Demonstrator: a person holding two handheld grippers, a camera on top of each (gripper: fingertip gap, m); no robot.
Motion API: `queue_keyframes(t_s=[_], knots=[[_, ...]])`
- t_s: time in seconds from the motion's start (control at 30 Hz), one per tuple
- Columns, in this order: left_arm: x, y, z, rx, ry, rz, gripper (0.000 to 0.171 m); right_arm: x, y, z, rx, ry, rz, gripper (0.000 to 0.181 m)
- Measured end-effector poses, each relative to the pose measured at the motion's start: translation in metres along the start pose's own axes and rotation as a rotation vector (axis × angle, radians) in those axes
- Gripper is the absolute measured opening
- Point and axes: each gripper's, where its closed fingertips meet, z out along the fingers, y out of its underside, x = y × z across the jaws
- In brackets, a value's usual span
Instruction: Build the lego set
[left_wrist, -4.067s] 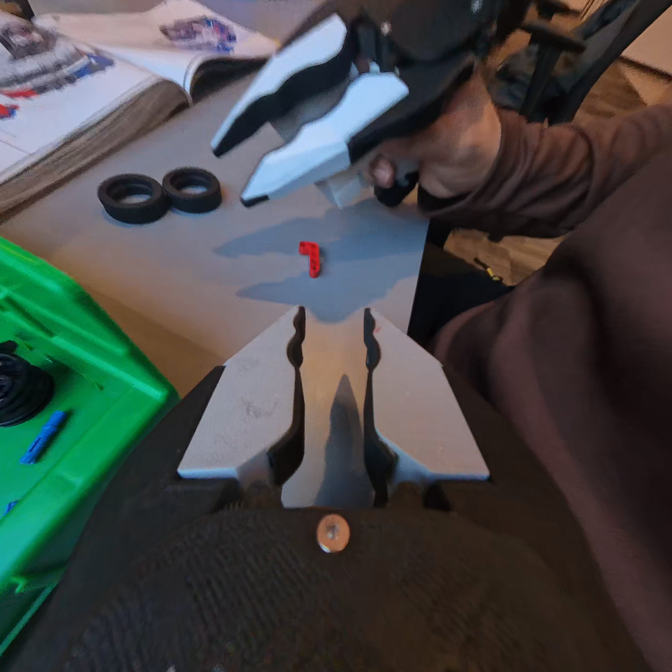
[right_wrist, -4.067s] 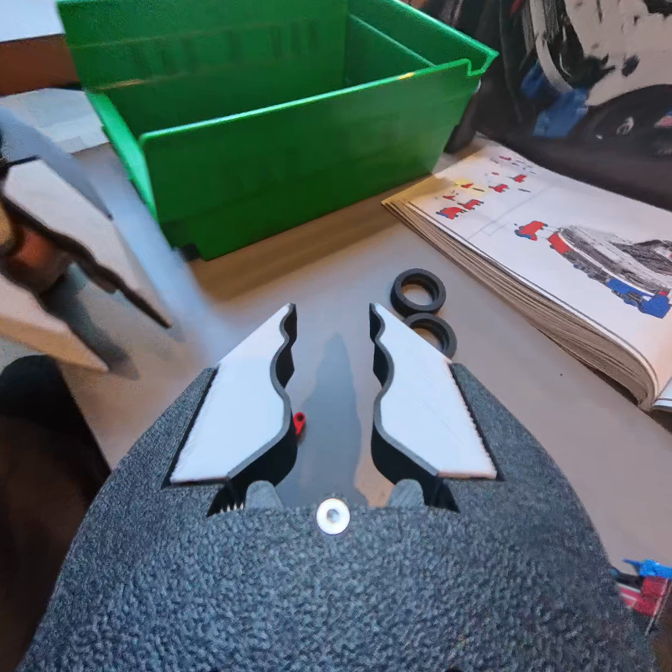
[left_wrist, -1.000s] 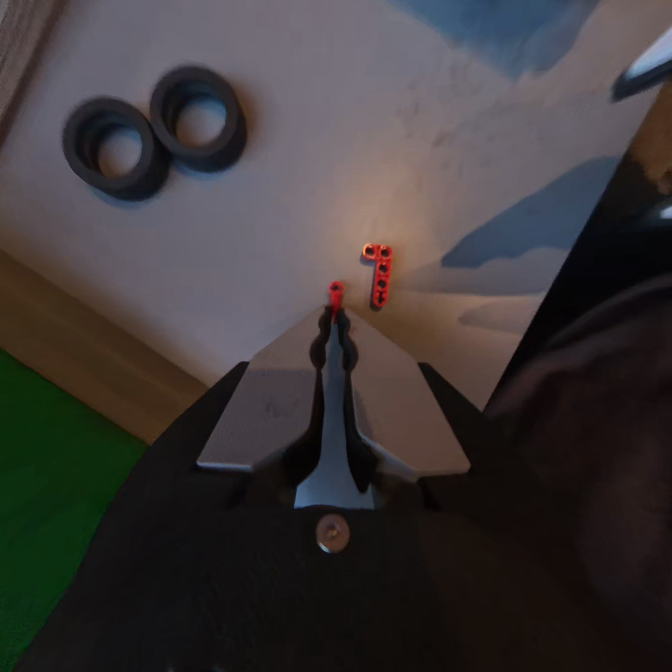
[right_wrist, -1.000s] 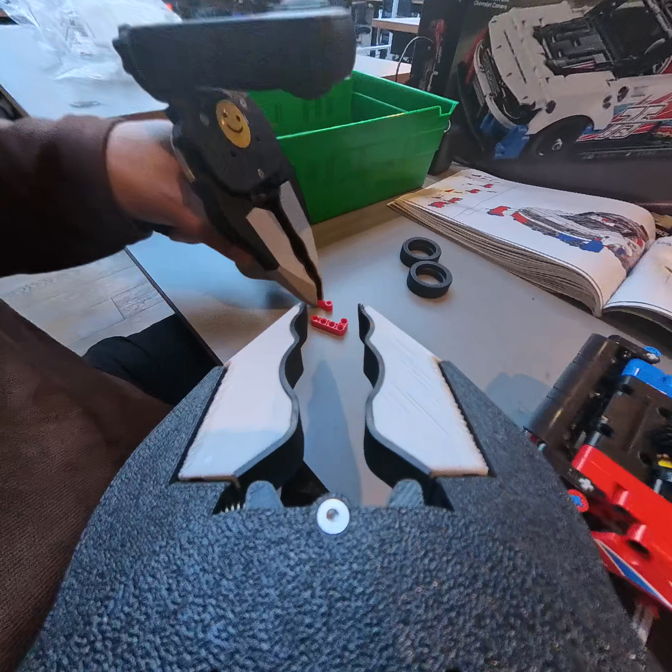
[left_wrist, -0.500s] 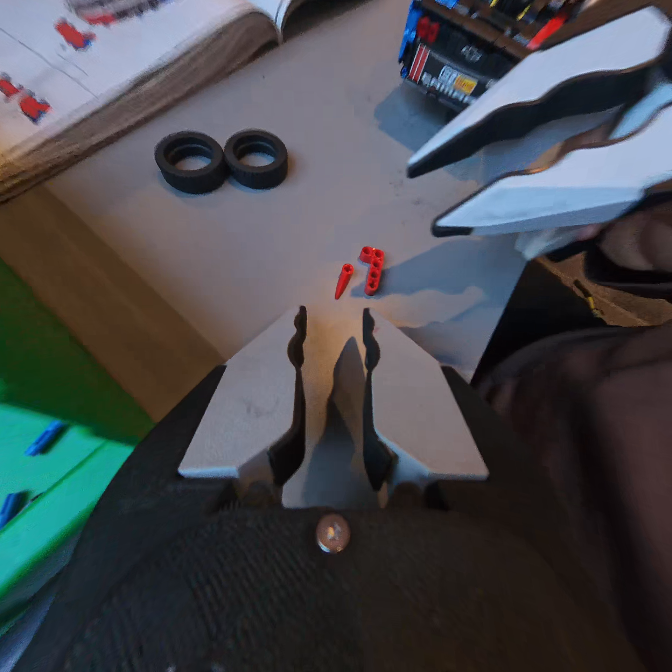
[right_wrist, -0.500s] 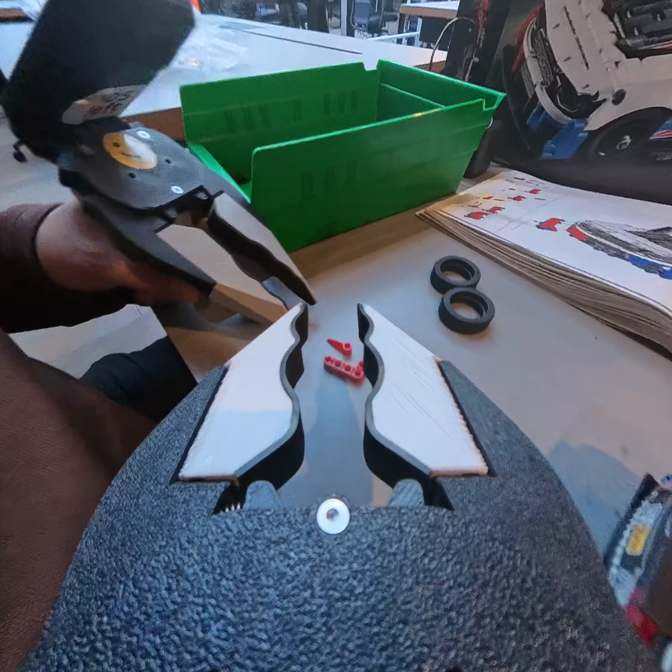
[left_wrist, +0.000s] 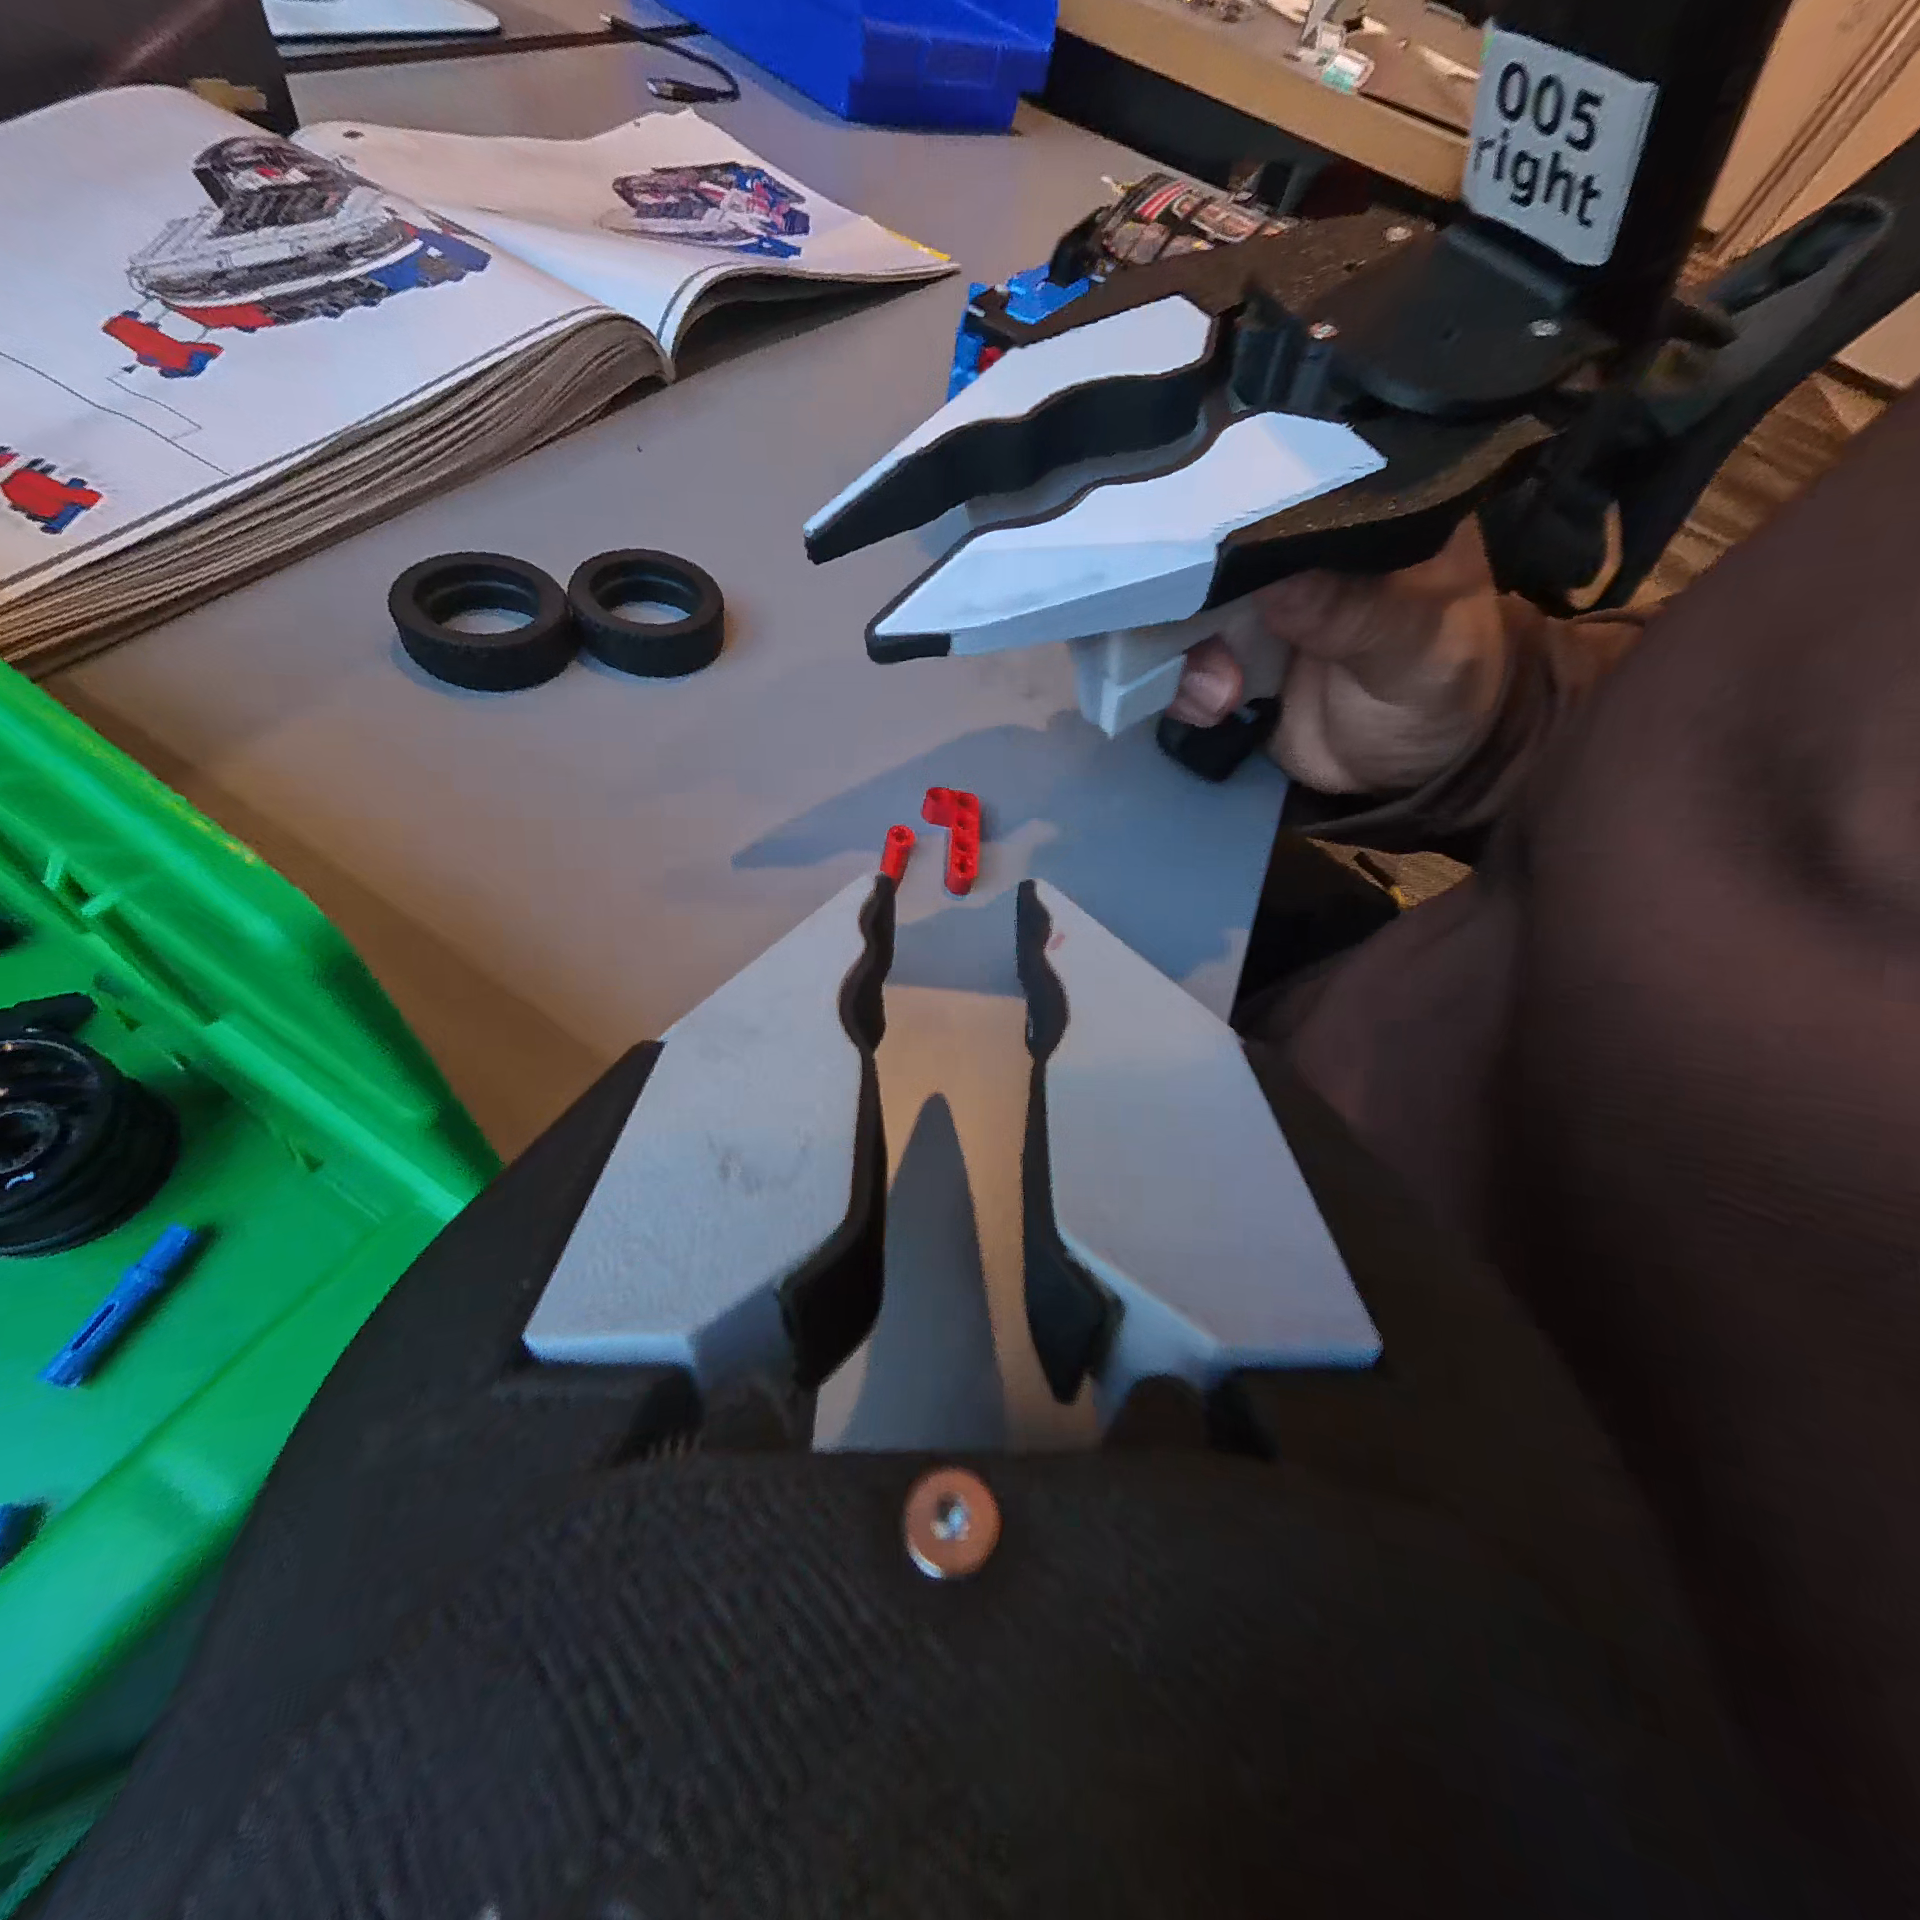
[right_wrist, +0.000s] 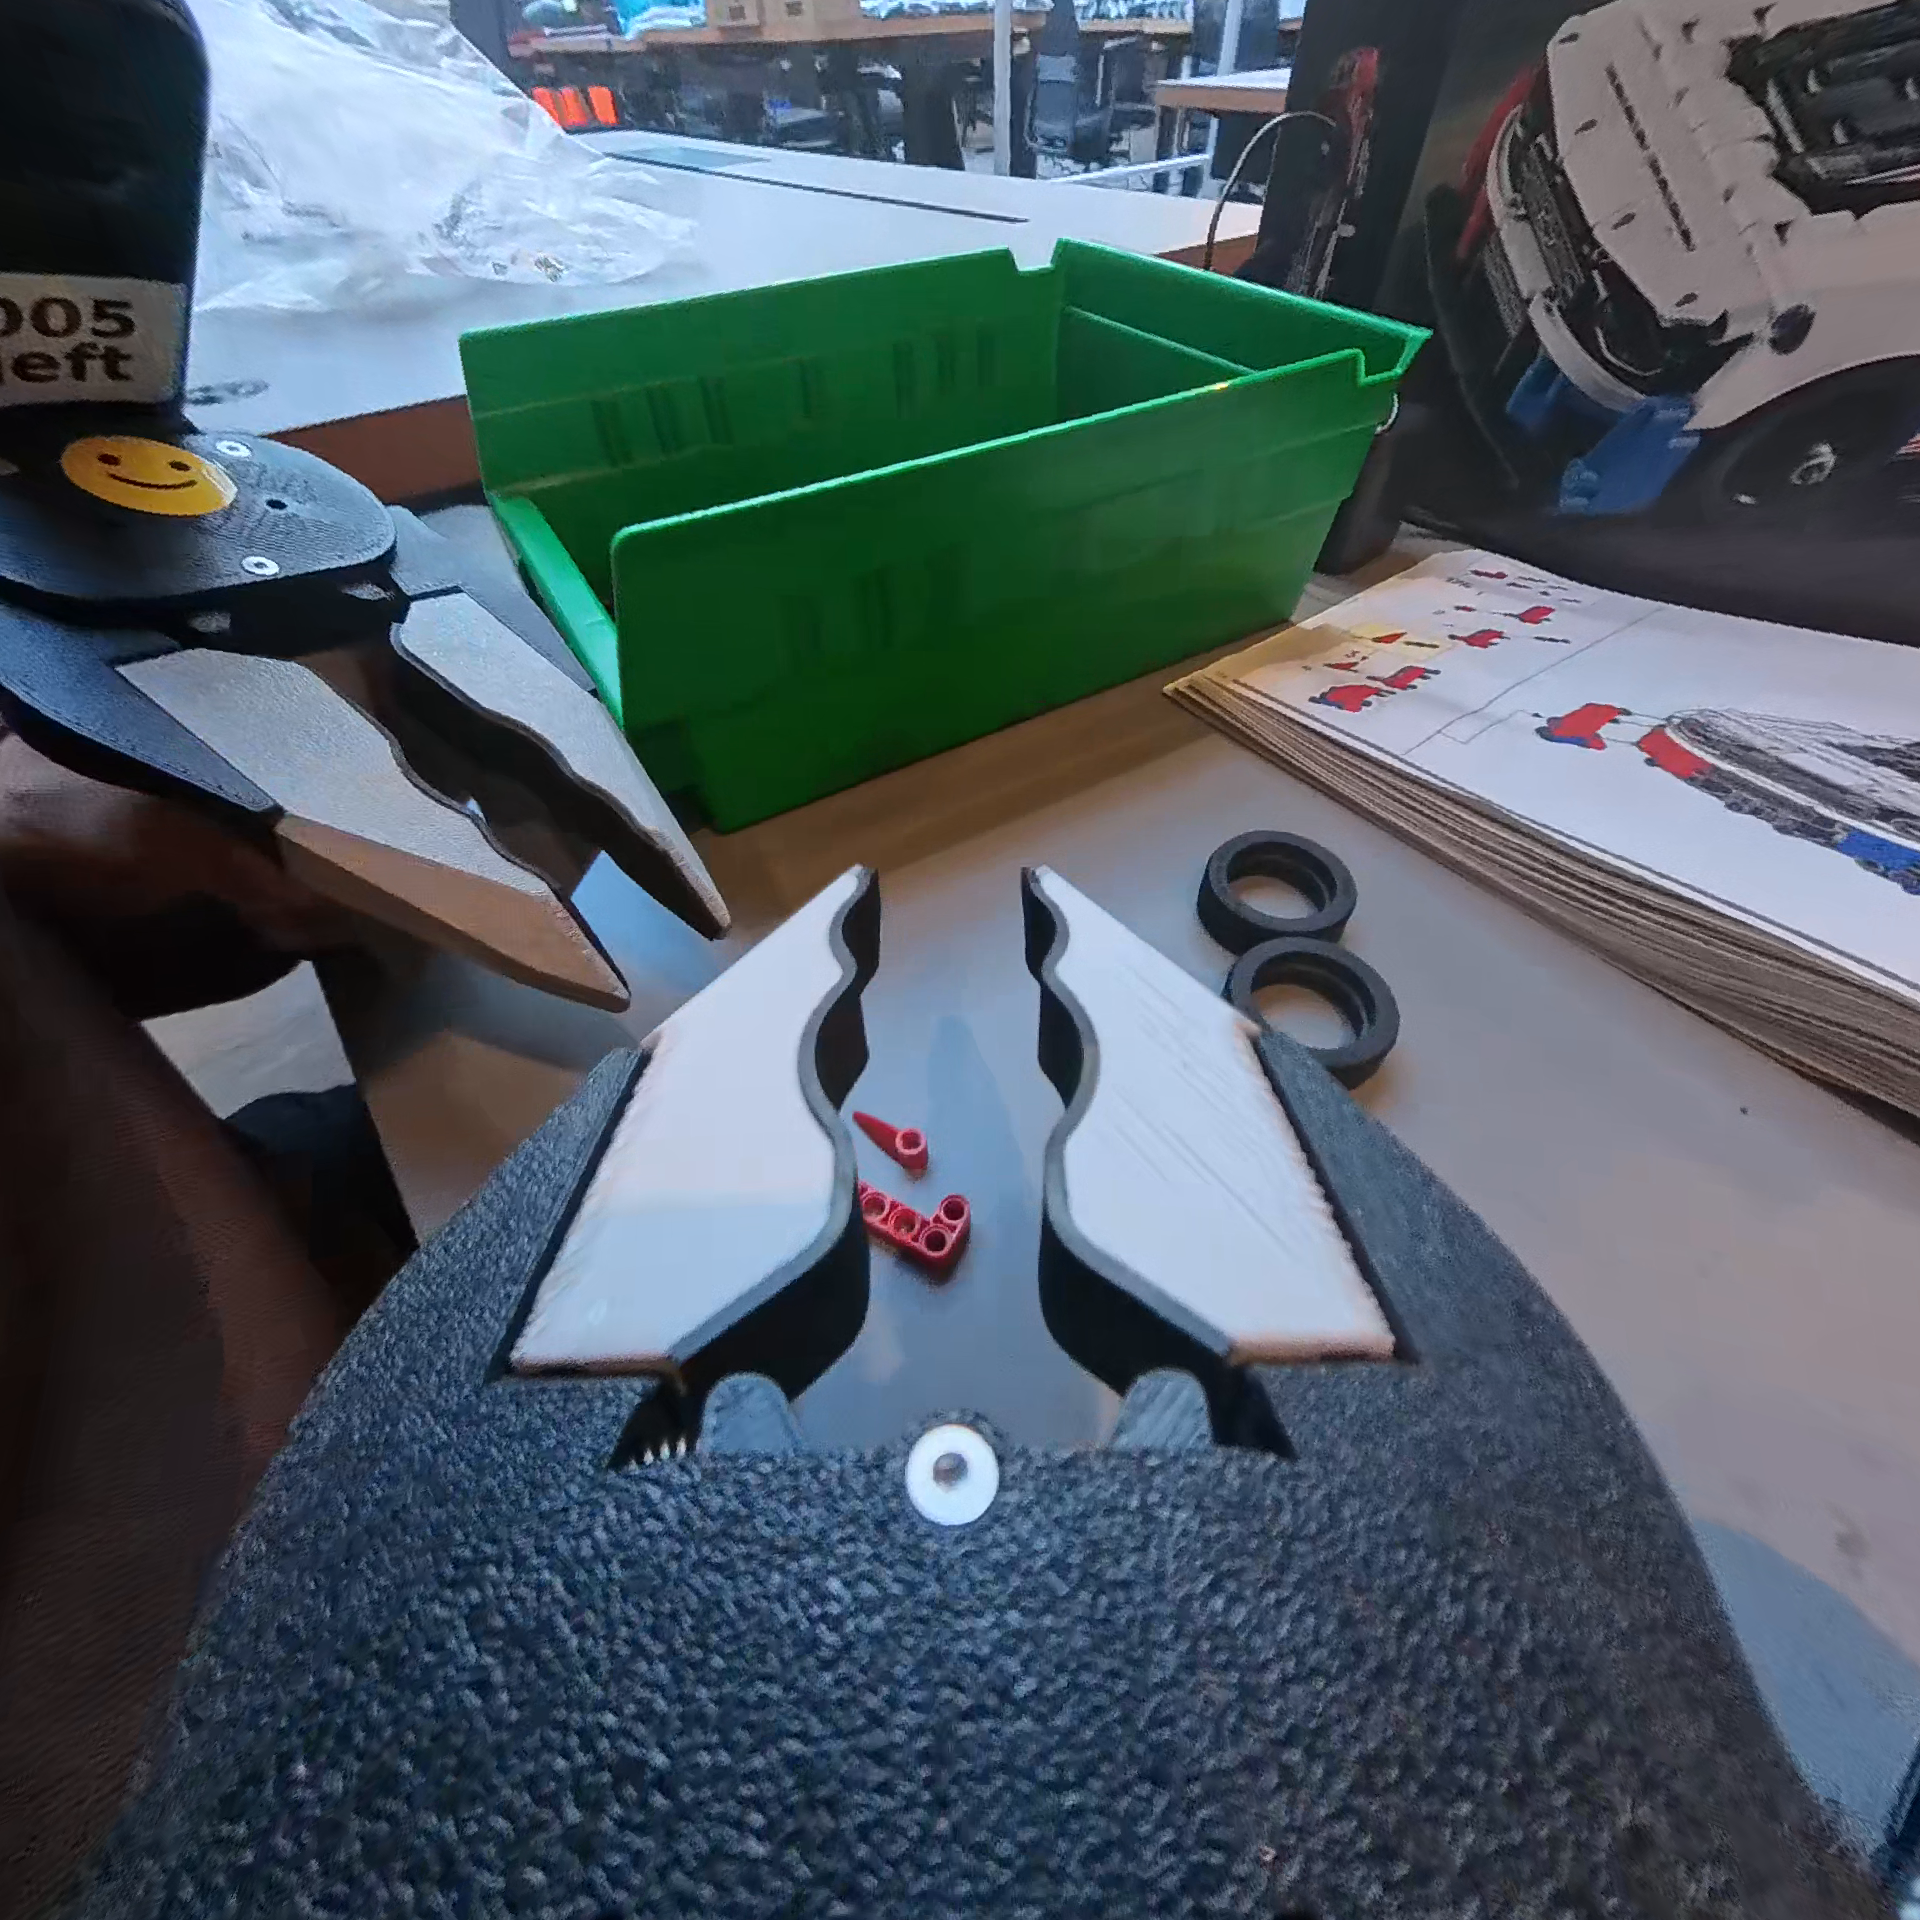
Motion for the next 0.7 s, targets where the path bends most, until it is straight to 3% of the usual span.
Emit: queue_keyframes(t_s=[0.7], knots=[[0.0023, -0.0056, 0.0010, 0.028, 0.041, 0.023, 0.018, 0.0008, -0.0082, -0.0020, 0.059, -0.023, 0.001, 0.027]])
